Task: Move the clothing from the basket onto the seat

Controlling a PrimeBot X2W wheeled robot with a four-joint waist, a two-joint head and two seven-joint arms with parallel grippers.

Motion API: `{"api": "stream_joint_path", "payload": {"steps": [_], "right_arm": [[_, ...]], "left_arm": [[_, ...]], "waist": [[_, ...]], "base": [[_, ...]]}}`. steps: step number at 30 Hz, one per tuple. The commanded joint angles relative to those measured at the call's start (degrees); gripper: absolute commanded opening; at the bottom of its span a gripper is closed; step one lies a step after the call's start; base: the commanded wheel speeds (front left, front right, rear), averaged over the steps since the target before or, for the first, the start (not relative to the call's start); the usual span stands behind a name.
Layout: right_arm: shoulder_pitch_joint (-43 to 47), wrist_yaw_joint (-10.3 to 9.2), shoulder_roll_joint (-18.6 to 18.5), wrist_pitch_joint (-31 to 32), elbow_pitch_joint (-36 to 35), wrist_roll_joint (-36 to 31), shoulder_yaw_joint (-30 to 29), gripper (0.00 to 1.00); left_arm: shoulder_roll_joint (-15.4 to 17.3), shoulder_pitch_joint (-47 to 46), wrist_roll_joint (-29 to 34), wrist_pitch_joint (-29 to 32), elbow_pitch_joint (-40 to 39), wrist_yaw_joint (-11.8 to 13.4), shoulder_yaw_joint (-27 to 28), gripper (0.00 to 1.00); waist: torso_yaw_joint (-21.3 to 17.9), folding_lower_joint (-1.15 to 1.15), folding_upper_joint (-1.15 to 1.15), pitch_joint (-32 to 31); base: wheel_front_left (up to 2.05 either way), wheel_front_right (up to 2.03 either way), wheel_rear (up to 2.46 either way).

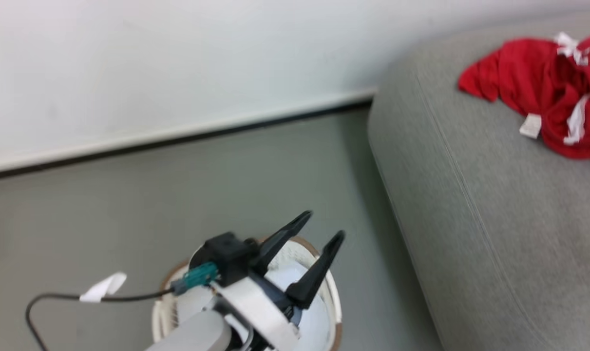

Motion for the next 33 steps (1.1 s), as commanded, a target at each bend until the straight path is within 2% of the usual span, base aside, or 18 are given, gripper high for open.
{"api": "stream_joint_path", "payload": {"steps": [1,6,10,20,24,33], "right_arm": [[3.19,-0.13,0.89,-0.17,-2.25,1.08,1.31,1.0],[11.67,-0.14,2.83,-0.19,-10.65,1.15,5.19,1.0],[16.96,-0.14,4.86,-0.19,-14.64,0.54,7.0,1.0],[26.05,-0.14,9.87,-0.19,-17.07,-1.23,10.61,1.0],[27.75,-0.14,10.7,-0.19,-16.44,-2.58,12.1,1.0],[31.84,-0.13,11.93,-0.19,-15.65,-3.7,12.74,1.0]], "left_arm": [[0.17,2.05,-0.64,-0.69,0.88,0.3,0.51,1.0],[-0.01,6.63,-1.63,-1.54,3.51,1.74,3.13,1.0],[-0.58,10.2,-0.78,-1.74,5.11,2.93,5.37,1.0],[-2.15,20.63,7.84,-1.71,4.21,4.57,17.21,1.0],[-3.03,23.59,11.08,-1.72,4.71,4.03,20.98,1.0],[-7.34,29.73,17.98,-1.73,7.52,-0.49,30.86,1.0]], "waist": [[3.86,0.02,0.0,-4.57],[7.46,0.02,0.0,-8.24],[10.81,0.02,0.0,-11.04],[17.93,0.02,0.0,-15.44],[18.59,0.02,0.0,-15.88],[18.27,0.02,0.0,-17.65]], "base": [[0.0,0.0,0.0],[0.0,0.0,0.0],[0.0,0.0,0.0],[0.0,0.0,0.0],[0.0,0.0,0.0],[0.0,0.0,0.0]]}}
